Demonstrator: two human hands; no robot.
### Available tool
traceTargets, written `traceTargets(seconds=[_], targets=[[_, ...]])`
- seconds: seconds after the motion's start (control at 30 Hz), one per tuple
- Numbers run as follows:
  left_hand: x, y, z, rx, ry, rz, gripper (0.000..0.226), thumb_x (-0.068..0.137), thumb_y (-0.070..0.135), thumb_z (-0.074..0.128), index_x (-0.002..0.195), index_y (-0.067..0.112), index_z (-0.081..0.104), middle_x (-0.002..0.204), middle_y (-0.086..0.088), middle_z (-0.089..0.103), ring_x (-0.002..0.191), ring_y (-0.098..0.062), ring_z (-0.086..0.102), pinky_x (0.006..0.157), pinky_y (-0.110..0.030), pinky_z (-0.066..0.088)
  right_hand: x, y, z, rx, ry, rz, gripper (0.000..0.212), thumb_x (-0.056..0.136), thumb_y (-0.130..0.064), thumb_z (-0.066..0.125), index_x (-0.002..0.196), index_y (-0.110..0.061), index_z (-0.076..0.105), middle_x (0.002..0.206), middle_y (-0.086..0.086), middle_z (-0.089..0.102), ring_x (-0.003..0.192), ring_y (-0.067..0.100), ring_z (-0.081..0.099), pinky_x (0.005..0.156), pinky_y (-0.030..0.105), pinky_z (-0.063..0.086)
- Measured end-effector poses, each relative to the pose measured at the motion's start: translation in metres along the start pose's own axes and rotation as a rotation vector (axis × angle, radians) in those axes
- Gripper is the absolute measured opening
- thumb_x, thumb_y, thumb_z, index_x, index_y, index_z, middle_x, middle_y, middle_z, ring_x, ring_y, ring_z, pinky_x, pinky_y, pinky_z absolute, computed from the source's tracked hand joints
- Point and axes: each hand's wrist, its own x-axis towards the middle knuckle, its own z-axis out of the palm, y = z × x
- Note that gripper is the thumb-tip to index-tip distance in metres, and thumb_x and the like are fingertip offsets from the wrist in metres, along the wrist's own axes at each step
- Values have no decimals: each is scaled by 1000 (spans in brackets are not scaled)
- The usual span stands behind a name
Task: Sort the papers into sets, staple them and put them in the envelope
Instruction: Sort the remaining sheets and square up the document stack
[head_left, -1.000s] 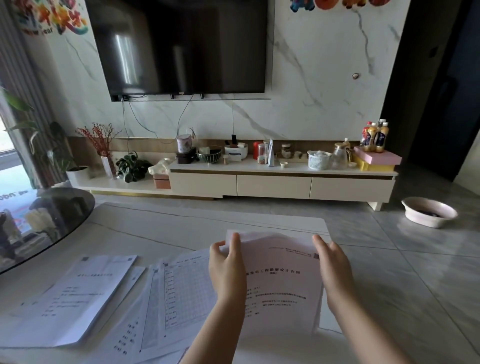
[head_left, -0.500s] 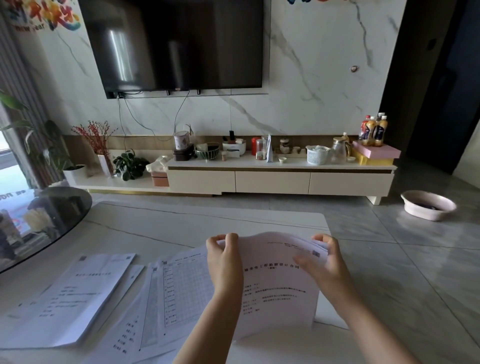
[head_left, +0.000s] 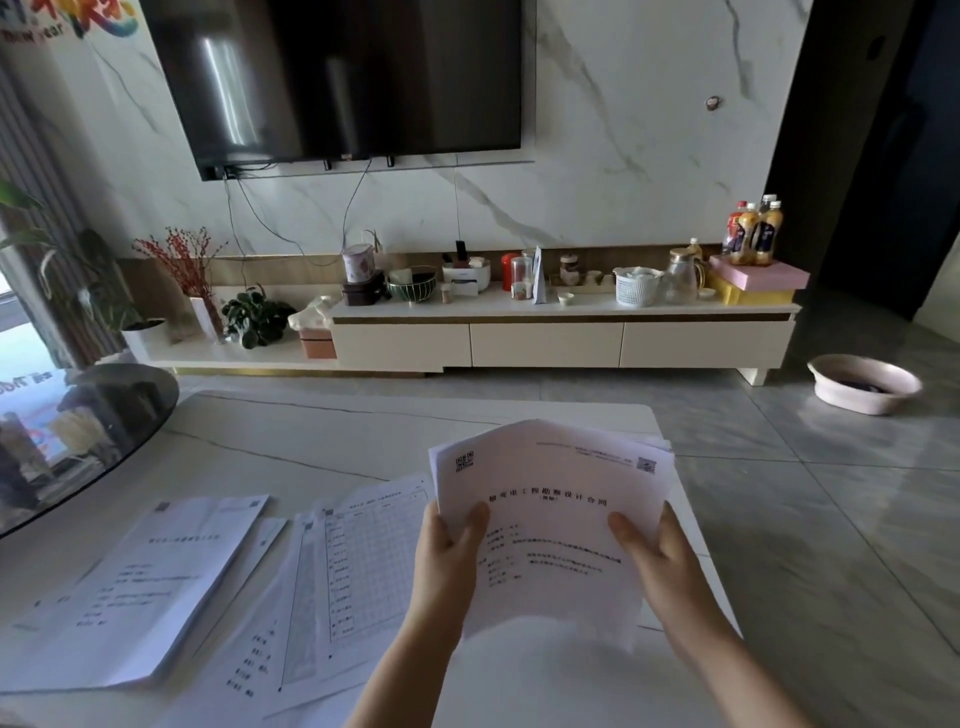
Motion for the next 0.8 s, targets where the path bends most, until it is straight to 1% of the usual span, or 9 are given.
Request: traceTargets(seconds=[0.07,0.17,0.27,0.33,0.43,0.57,0.67,0.73,0.8], targets=[[-4,-5,-5,-3,-21,5,16,90,22,63,103,23,53,99,-2,65,91,-17,63,68,-28,50,-8,3,-9,6,-21,0,27,91,-21,61,116,-28,54,107,-10,69,100,3,64,88,27,46],[-12,-28,-11,41,-57,-27,23,91,22,62,111,20,52,106,-3,63,97,-16,62,71,-26,49,-23,26,-15,-7,-40,39,32,91,-11,58,117,-29,52,108,-13,68,100,-1,63,83,19,45],[-17,-47,-8,50,-33,-57,18,94,23,57,111,26,52,107,2,64,98,-12,61,73,-25,48,-33,51,-11,-35,-17,60,26,94,-10,55,112,-28,52,109,-13,67,101,-2,62,80,14,44],[-14,-52,-3,50,-10,-45,15,96,22,55,109,29,54,104,3,65,98,-13,62,77,-29,51,-31,57,-7,-44,10,64,19,95,-10,52,105,-26,52,107,-12,65,100,1,62,75,8,44],[-5,-50,-1,79,-1,8,13,95,21,57,104,29,54,103,0,64,97,-18,62,82,-39,53,-19,48,-5,-41,50,46,15,95,-8,53,98,-22,51,97,-7,64,87,1,63,65,6,45],[3,-53,-9,51,-42,2,24,85,18,69,101,24,52,102,-3,64,93,-16,65,79,-36,56,-10,51,-9,-12,-10,78,26,90,-9,60,110,-24,53,103,-10,67,91,-2,64,69,10,49],[0,-65,-5,59,-67,-58,19,89,19,65,103,28,54,106,-3,66,94,-13,64,76,-27,53,-10,59,-2,-11,-21,93,22,93,-10,56,109,-26,56,99,-13,70,96,3,65,71,13,50],[-1,-66,1,48,-20,-62,12,93,21,59,101,28,54,105,-4,65,95,-16,63,76,-28,53,-12,52,2,3,-23,70,19,96,-12,51,107,-26,58,95,-15,71,93,0,65,69,8,47],[-1,-62,0,-17,8,-40,16,92,19,61,103,27,53,105,-2,65,97,-16,63,81,-32,53,-12,43,-1,22,-16,33,21,96,-14,52,111,-26,57,101,-19,69,96,-8,61,73,3,43]])
